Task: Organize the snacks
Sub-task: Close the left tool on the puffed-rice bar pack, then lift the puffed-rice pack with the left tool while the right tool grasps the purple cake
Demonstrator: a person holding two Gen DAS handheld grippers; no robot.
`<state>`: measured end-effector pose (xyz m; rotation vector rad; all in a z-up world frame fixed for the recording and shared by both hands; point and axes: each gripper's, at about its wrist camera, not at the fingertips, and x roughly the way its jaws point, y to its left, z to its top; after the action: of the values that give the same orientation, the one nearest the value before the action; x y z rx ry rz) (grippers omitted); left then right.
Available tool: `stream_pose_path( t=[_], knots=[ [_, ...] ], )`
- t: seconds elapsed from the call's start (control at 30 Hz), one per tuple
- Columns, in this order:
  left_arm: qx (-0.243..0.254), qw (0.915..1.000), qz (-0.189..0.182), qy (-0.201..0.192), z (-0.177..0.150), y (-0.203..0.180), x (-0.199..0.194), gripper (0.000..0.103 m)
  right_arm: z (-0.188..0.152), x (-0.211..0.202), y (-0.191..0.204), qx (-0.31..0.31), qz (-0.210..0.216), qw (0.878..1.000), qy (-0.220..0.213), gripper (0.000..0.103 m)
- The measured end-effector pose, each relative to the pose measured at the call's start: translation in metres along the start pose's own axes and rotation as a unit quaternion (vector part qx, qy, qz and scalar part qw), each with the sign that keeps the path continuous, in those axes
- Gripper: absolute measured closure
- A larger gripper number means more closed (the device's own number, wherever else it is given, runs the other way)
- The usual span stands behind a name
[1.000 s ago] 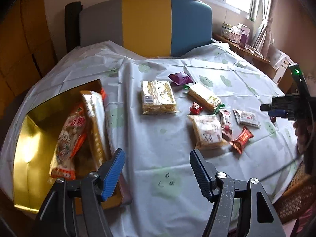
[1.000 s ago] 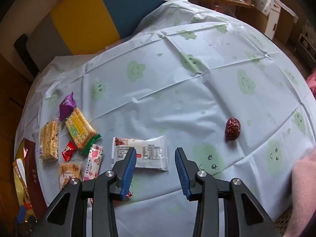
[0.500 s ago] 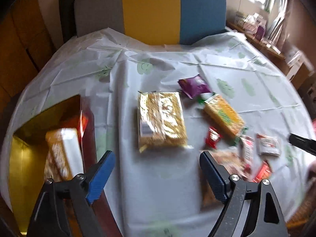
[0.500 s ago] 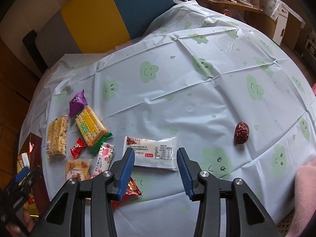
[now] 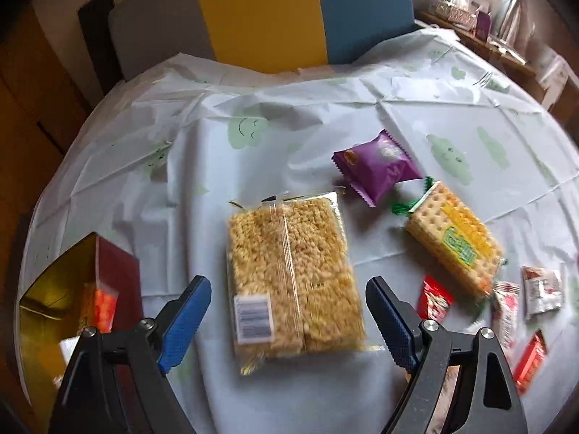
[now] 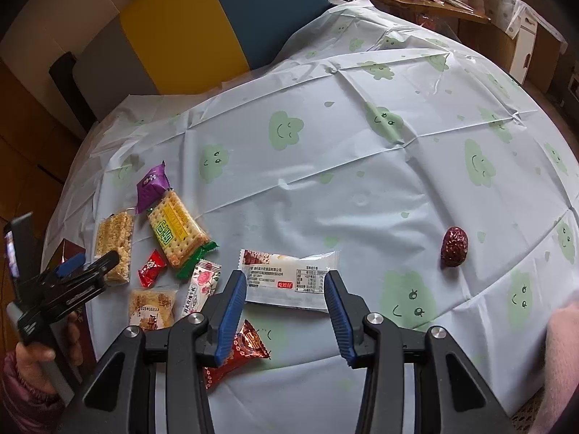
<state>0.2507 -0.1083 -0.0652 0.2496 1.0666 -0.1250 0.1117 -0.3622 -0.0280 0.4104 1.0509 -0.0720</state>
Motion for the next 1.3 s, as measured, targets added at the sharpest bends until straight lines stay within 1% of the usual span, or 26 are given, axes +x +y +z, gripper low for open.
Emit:
stream_pose_path(
  t=[0.03, 0.07, 0.1, 0.17, 0.3, 0.47, 0.63, 0.8, 0.9, 1.0, 1.1, 1.23, 1.3],
  knots=[
    [-0.003, 1.0, 0.002, 0.005, 0.001, 0.0, 0.006, 0.016, 0.0, 0.0, 0.0, 0.0, 0.0, 1.0, 0.0, 0.057],
    [-0.007, 0.9999, -0.008, 0.011, 0.002, 0.001, 0.011, 0.025, 0.0, 0.0, 0.001, 0.0, 0.001, 1.0, -0.001, 0.057],
    [-0.013, 0.9996, -0.022, 0.015, 0.001, 0.002, 0.013, 0.027, 0.0, -0.001, 0.001, 0.0, 0.002, 1.0, -0.001, 0.057],
    [-0.016, 0.9998, -0.013, 0.003, -0.002, 0.001, 0.01, 0.028, 0.0, -0.001, 0.0, 0.001, 0.003, 1.0, -0.001, 0.057],
    [0.003, 0.9998, 0.005, -0.018, -0.019, -0.006, -0.002, 0.029, 0.001, 0.0, -0.001, 0.003, 0.002, 1.0, -0.001, 0.057],
    [-0.007, 0.9996, 0.0, -0.026, -0.058, -0.012, -0.023, 0.029, 0.0, 0.0, 0.0, 0.002, 0.0, 1.0, 0.0, 0.057],
    [-0.019, 0.9986, -0.001, -0.05, -0.104, -0.013, -0.045, 0.029, -0.001, 0.001, -0.001, 0.002, -0.004, 1.0, 0.002, 0.057],
    [0.003, 0.9968, 0.005, -0.08, -0.142, -0.02, -0.066, 0.029, -0.003, 0.002, 0.001, -0.004, -0.01, 1.0, 0.006, 0.057],
    [0.023, 0.9941, 0.011, -0.105, -0.162, -0.026, -0.076, 0.029, -0.005, 0.004, 0.004, -0.011, -0.015, 1.0, 0.008, 0.057],
    [0.038, 0.9911, 0.01, -0.127, -0.17, -0.03, -0.08, 0.029, -0.006, 0.006, 0.007, -0.02, -0.021, 1.0, 0.011, 0.058],
    [0.047, 0.9889, 0.011, -0.141, -0.171, -0.032, -0.079, 0.029, -0.008, 0.008, 0.013, -0.035, -0.024, 0.999, 0.013, 0.057],
    [0.054, 0.9873, 0.009, -0.149, -0.172, -0.032, -0.077, 0.029, -0.013, 0.009, 0.032, -0.071, -0.004, 0.997, 0.019, 0.058],
    [0.037, 0.9888, -0.005, -0.145, -0.174, -0.027, -0.077, 0.029, -0.014, 0.011, 0.048, -0.094, 0.009, 0.995, 0.024, 0.058]
  ],
)
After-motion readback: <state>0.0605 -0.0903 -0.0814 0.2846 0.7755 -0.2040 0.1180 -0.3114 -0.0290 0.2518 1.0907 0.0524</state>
